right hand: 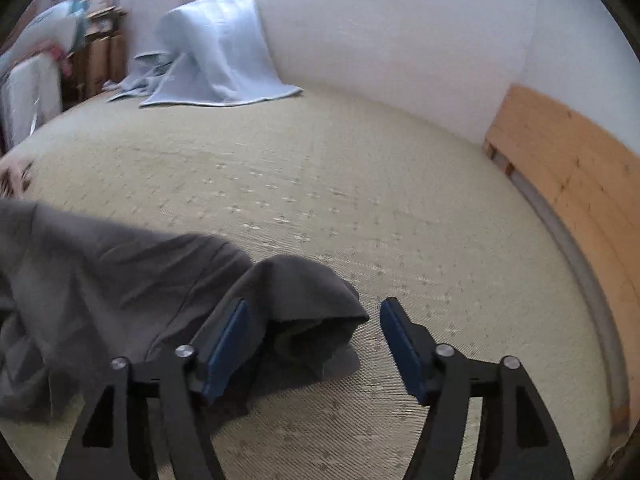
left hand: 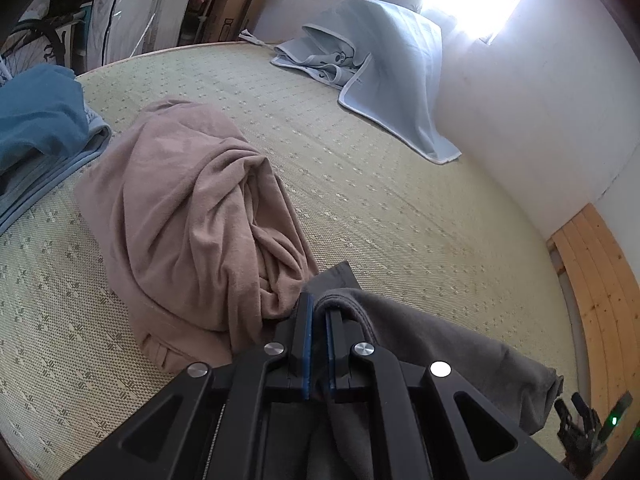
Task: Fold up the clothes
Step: 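Lay the sweatshirt body down with the right gripper while the left gripper holds its edge, then grasp the grey shirt hem with the right gripper while the left gripper holds its edge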
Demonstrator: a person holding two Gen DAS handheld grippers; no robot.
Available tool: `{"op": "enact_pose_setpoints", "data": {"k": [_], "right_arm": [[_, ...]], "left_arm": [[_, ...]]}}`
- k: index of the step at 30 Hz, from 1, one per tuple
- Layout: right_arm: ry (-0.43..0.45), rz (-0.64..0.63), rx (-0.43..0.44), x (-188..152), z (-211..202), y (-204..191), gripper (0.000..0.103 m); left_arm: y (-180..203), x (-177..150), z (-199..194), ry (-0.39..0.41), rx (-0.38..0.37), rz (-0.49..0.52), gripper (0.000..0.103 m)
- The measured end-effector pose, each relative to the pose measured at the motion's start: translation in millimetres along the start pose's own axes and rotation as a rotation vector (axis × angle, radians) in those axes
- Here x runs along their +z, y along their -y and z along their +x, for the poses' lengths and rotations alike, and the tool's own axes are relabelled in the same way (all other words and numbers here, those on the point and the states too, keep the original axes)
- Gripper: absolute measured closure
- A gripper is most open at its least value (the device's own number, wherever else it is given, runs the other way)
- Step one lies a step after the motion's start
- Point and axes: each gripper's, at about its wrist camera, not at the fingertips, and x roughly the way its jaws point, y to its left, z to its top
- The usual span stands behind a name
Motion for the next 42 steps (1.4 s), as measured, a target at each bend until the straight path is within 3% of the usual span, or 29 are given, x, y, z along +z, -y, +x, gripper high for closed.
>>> {"op": "enact_pose_setpoints", "data": {"k": [8, 13, 18, 25, 31, 34, 38, 42], "right_arm": [[0.061, -0.316, -0.058, -37.0, -27.5, -42.0, 0.026], [0.058, -0.574, -0.139, -70.4, -21.8, -83.0, 0.025], [0.108, -0.742, -0.186, -87.5, -20.7, -116.1, 0.025], [0.175, -0.856, -0.303, -93.0, -10.7, -138.8, 0.025], [0.325, -0.774, -0.417, -76.9, -34.1, -127.4, 0.025], [0.361, -0.758, -0.434, -74.1, -41.7, -124.3, 0.025], [0.339, -0.794, -0.425, -77.3, -37.0, -125.4, 0.025], [0.243, -0.887, -0.435, -94.8, -12.9, -127.9, 0.025]], "left_arm": [[5.8, -2.2, 2.5, 0.001, 0.008, 0.017, 0.098], [13.3, -4.1, 4.5, -0.001, 0.003, 0.016, 0.098], [19.4, -5.4, 7.3, -0.002, -0.004, 0.022, 0.098], [18.2, -4.3, 6.7, -0.003, -0.007, 0.008, 0.098], [17.0, -4.0, 4.9, -0.005, -0.018, -0.001, 0.098], [16.3, -3.4, 4.6, -0.006, -0.02, -0.001, 0.098], [15.5, -2.7, 4.4, -0.007, -0.02, -0.004, 0.098], [16.9, -2.7, 4.7, -0.006, -0.019, -0.002, 0.098]]}}
